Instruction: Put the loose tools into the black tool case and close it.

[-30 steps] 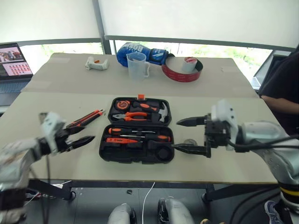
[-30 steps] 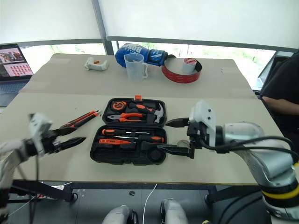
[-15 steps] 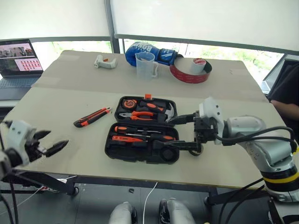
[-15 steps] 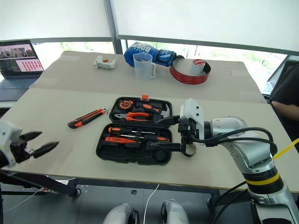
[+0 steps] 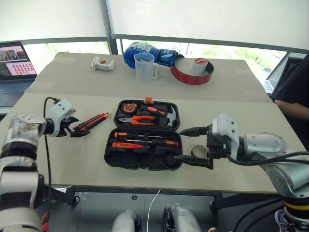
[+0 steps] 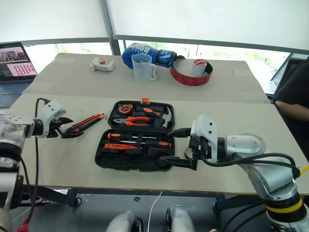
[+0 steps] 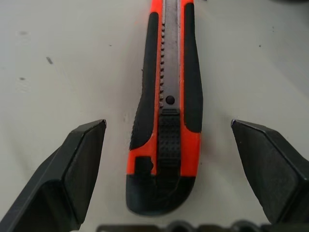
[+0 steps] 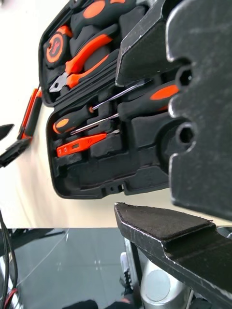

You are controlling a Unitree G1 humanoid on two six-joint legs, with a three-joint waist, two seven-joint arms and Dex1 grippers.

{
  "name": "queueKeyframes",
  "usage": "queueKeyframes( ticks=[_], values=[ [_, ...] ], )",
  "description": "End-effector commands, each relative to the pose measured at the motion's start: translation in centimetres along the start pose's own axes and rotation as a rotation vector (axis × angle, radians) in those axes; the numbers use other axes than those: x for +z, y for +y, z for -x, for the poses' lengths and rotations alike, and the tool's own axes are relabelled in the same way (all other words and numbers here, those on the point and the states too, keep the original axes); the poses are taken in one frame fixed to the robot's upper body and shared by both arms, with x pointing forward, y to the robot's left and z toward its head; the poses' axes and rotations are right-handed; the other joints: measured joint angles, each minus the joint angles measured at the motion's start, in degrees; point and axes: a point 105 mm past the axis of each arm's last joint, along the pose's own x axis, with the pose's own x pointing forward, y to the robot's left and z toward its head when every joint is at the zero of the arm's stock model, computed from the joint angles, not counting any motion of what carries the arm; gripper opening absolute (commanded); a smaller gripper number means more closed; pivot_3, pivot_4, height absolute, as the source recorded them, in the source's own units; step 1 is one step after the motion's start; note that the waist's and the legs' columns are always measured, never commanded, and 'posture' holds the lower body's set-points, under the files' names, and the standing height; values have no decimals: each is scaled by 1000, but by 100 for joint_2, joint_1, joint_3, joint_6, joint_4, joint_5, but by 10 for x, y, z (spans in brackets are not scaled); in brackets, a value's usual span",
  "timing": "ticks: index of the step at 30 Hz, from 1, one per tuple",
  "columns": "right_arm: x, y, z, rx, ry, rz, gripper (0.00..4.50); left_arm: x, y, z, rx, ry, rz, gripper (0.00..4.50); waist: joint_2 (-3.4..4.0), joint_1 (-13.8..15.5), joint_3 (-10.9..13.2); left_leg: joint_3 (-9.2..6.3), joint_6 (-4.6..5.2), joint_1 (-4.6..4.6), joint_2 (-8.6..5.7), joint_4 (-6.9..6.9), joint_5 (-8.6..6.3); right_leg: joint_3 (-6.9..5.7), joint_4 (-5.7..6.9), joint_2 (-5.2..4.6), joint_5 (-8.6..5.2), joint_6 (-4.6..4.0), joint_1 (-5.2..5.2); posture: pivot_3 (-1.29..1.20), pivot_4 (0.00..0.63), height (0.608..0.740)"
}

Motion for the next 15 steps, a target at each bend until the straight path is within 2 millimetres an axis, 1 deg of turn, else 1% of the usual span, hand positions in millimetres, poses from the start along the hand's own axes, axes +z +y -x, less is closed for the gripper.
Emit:
queueKeyframes(
  ticks=[1,4,7,8,9,10,12,13,15],
  values=[
    [12,3,6,-28,-19,40,4500,1,5,-3,22,41,18,4444,-1,11,-1,-1,0,0,0,2,0,0,1,0,0,0,0,0,150,714],
    [12,3,9,-47,-13,39,4500,3,5,-9,31,48,44,3643,-1,27,-1,-4,1,1,1,11,0,4,5,-6,-1,3,1,0,150,714],
    [12,3,12,-59,-5,42,4500,6,3,-9,11,20,53,2566,-1,30,-1,-9,3,1,3,20,-1,12,9,-9,1,8,4,0,150,714],
    [12,3,13,-63,-3,44,4500,10,4,-6,10,-4,57,2192,-2,28,-2,-9,3,2,5,20,-1,17,10,-9,1,8,4,0,150,714],
    [12,3,14,-65,0,44,4500,14,6,-3,11,-32,60,1912,-2,24,-2,-10,3,2,8,20,-1,24,10,-9,1,8,4,0,150,714],
    [11,4,15,-64,2,32,4500,21,10,3,22,-77,59,1766,-2,21,-2,-12,2,1,9,19,0,36,10,-7,1,8,3,0,150,714],
    [10,5,17,-56,7,16,4500,37,15,15,25,-164,39,1766,-5,18,0,-14,2,-5,10,20,0,38,10,-6,1,8,0,0,150,714],
    [9,8,18,-42,7,6,4500,44,16,21,20,-202,0,1766,-7,14,1,-15,2,-11,10,22,0,36,10,-5,2,7,-4,0,150,714],
    [8,15,19,-3,9,-7,4500,53,15,34,0,-236,-116,1765,-9,6,2,-17,2,-24,13,32,0,32,9,-3,2,6,-10,0,150,714]
  ],
)
